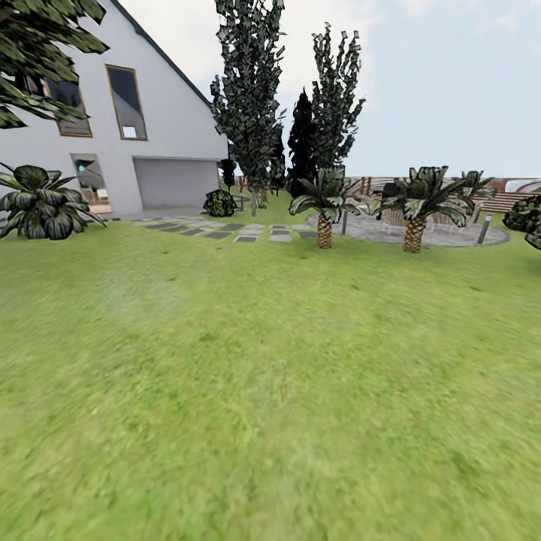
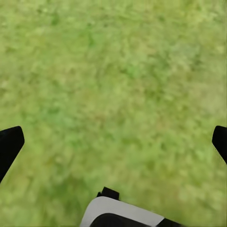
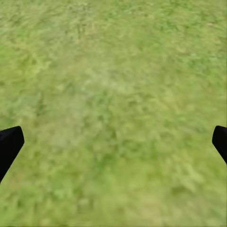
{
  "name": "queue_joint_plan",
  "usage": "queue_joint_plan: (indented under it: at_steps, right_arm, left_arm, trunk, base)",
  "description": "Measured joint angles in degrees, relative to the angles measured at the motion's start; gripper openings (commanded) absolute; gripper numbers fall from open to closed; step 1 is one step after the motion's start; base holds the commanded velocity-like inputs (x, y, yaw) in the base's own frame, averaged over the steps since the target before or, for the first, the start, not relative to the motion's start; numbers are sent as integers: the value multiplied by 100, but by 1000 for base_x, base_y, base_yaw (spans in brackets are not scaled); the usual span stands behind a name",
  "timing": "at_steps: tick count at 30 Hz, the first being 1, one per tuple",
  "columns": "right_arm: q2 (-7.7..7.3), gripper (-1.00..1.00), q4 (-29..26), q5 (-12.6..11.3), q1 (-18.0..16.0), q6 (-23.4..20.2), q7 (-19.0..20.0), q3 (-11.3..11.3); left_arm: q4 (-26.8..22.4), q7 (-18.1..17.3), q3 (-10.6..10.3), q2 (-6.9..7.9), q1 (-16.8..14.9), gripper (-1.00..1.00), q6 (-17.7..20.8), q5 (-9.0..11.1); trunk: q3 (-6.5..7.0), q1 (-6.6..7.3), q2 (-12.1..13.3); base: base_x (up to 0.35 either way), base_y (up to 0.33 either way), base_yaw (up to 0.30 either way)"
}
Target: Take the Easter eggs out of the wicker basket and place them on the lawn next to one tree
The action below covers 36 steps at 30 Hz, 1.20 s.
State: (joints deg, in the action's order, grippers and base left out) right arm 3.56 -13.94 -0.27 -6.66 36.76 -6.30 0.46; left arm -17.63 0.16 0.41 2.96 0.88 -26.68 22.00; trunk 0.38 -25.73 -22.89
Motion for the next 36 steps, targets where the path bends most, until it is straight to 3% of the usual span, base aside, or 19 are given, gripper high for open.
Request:
queue_joint_plan:
  at_steps: [15, 16, 22, 24, 29, 36]
  right_arm:
    - [-11, 100, 1, -10, 3, 21, -1, -13]
    - [-20, 100, 1, -18, 3, 23, -7, -26]
    - [-31, 100, -9, -22, 3, 34, -13, -39]
    - [-32, 100, -13, -18, 3, 44, -13, -40]
    - [-32, 100, -27, -4, 3, 57, -6, -37]
    - [-40, 100, -17, 16, 3, 54, -7, -32]
  left_arm:
    - [17, -21, -6, -20, 0, 100, 10, -12]
    - [4, -30, -12, -14, 3, 100, 71, -17]
    - [-726, 11, 10, 50, 0, 100, 1529, -10]
    - [-933, 13, 14, 58, -3, 100, 1830, -15]
    - [-1460, 21, 18, 32, -9, 100, 2047, -20]
    - [-1510, -1, 20, 29, -7, 100, 2048, 195]
  trunk:
    - [-123, 1, 7]
    - [-131, 1, 8]
    - [-182, 2, 9]
    - [-199, 2, 9]
    - [-213, 2, 9]
    - [-214, 2, 9]
  base:
    - [331, 36, 0]
    - [331, 90, 0]
    - [331, 91, 12]
    - [331, 83, 42]
    - [332, 25, 11]
    - [329, 2, 1]
